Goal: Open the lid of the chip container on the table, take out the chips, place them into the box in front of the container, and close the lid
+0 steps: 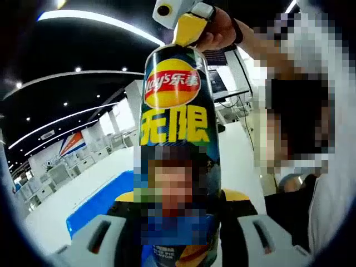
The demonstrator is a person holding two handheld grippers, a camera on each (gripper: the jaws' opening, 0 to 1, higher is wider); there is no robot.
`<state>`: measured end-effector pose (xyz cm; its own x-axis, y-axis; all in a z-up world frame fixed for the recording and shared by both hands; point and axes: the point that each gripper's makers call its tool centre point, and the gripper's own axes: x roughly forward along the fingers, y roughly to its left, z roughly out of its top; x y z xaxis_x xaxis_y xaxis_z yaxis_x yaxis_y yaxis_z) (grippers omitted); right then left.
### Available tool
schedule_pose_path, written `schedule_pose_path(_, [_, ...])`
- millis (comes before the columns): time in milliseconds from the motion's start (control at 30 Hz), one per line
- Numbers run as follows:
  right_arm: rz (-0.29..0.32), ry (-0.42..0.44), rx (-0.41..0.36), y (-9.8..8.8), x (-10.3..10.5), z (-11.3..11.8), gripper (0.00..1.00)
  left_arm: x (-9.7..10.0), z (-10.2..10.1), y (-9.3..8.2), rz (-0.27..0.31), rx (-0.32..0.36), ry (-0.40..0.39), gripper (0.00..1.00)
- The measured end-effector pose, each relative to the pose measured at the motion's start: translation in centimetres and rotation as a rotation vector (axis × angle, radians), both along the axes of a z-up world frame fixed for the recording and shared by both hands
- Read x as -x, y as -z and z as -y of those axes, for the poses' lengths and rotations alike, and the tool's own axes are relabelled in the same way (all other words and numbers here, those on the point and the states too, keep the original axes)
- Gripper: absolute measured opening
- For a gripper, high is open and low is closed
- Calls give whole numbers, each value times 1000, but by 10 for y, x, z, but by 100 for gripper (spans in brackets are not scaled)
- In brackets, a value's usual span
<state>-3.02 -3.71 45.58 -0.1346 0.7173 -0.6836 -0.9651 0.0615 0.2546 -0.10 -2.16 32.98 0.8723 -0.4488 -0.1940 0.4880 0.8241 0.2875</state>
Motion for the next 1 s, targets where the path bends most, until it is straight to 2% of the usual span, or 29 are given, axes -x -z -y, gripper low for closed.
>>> schedule_pose_path(67, [8,-2,18,0,0,-1,0,-2,7,1,-2,54,6,54])
schedule_pose_path(133, [24,-11,42,1,1,-2,0,-5,9,2,15,70,-7,54])
schedule_pose_path(333, [43,-21,75,3,0,-8,0,-8,13,6,19,137,-20,54])
schedule_pose_path(467, [54,-33,112,12,8,-16,0,-6,13,15,-9,174,-30,54])
schedule_pose_path(533, [59,-40,122,12,11,-19,0,-4,10,14,10,192,-49,53])
schedule_pose_path(600, [74,-46,125,12,11,-22,0,-3,11,16,-4,224,-30,53])
schedule_pose_path(900, [93,-72,180,29,16,-30,0,1,10,33,-23,246,-21,53])
schedule_pose_path(1000, [87,-81,178,31,20,-34,0,2,11,29,-12,264,-22,54])
